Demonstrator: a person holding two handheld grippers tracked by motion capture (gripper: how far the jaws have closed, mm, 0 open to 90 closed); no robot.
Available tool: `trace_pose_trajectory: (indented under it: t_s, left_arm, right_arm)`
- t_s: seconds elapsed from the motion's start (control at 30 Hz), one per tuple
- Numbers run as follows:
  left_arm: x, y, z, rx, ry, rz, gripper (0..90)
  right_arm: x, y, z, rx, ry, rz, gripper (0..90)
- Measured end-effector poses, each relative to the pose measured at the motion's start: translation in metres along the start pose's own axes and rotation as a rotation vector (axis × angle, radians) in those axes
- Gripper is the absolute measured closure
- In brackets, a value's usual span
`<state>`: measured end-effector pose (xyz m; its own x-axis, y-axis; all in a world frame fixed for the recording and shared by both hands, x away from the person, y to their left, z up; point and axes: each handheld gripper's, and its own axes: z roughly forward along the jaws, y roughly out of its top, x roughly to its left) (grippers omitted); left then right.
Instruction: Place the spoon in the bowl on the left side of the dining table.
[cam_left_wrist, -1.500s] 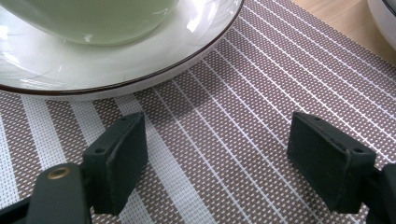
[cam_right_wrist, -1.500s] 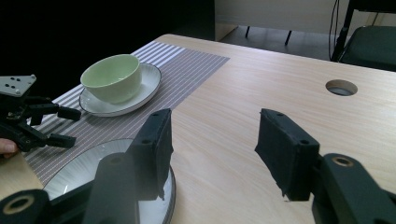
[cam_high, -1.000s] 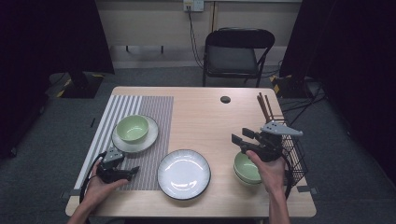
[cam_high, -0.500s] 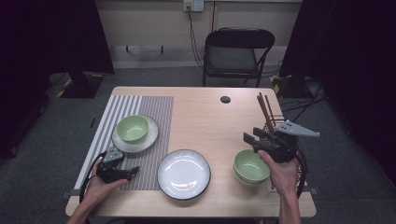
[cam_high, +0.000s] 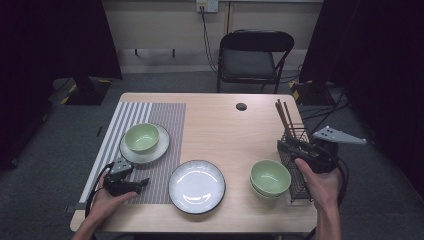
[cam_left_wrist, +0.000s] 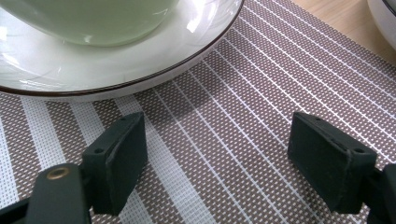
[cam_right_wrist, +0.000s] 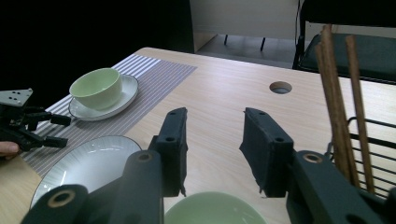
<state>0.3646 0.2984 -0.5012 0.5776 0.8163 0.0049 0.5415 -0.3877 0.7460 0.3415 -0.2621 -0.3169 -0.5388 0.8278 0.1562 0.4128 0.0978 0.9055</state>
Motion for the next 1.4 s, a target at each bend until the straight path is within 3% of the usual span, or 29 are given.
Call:
trace_pose_trajectory:
  t_s: [0.33,0.7,1.17,1.4]
  left_arm:
    - [0.0,0.0,0.0,-0.001,0.0,-0.003,19.3]
    - [0.0,0.0,0.001,0.0,-0.002,-0.006,19.1]
    - [0.0,0.0,0.001,0.0,-0.001,-0.007,19.1]
    - [0.0,0.0,0.001,0.001,-0.001,-0.005,19.1]
  right_arm:
    - [-0.028,-0.004,-0.015,0.043,-0.043,0.034,65.5]
    - [-0.047,-0.013,0.004,0.129,-0.083,0.05,74.3]
    - [-0.054,-0.021,0.014,0.181,-0.113,0.071,79.0]
    - [-0.054,-0.02,0.017,0.196,-0.106,0.063,82.0]
